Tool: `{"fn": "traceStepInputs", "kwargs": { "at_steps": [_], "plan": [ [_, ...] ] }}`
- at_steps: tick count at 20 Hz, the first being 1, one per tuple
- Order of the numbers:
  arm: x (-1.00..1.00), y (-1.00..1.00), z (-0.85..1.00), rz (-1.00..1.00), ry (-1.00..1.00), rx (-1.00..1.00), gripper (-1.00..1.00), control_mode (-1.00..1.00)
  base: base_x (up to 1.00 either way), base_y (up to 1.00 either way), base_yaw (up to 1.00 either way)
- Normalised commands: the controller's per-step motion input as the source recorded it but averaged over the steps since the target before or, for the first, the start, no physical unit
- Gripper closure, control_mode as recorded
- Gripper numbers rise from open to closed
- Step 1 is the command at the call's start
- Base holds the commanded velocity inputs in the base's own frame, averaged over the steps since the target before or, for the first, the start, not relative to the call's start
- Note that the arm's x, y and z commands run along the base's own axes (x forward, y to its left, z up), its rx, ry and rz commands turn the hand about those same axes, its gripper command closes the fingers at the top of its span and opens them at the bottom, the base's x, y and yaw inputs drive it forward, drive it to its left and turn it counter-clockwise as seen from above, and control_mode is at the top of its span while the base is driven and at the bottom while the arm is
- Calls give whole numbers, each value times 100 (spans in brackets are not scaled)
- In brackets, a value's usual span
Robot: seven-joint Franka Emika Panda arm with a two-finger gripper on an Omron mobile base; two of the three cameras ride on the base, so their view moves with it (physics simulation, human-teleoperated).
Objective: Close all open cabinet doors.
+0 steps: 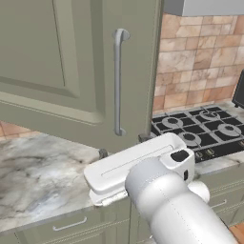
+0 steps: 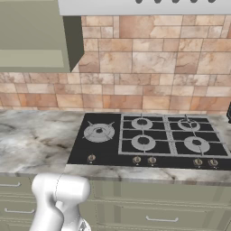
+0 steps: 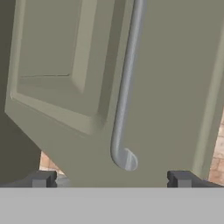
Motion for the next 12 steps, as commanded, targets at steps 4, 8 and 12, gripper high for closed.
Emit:
{"fn": "traceStepInputs", "kwargs": {
  "at_steps": [4,8,12],
  "plan": [
    [22,12,-2,0,-13,0,-100,-100,0,0,0],
    [34,1,-1,0,-12,0,-100,-100,0,0,0],
    [29,0,-17,0,-11,1,-100,-100,0,0,0]
  ]
}}
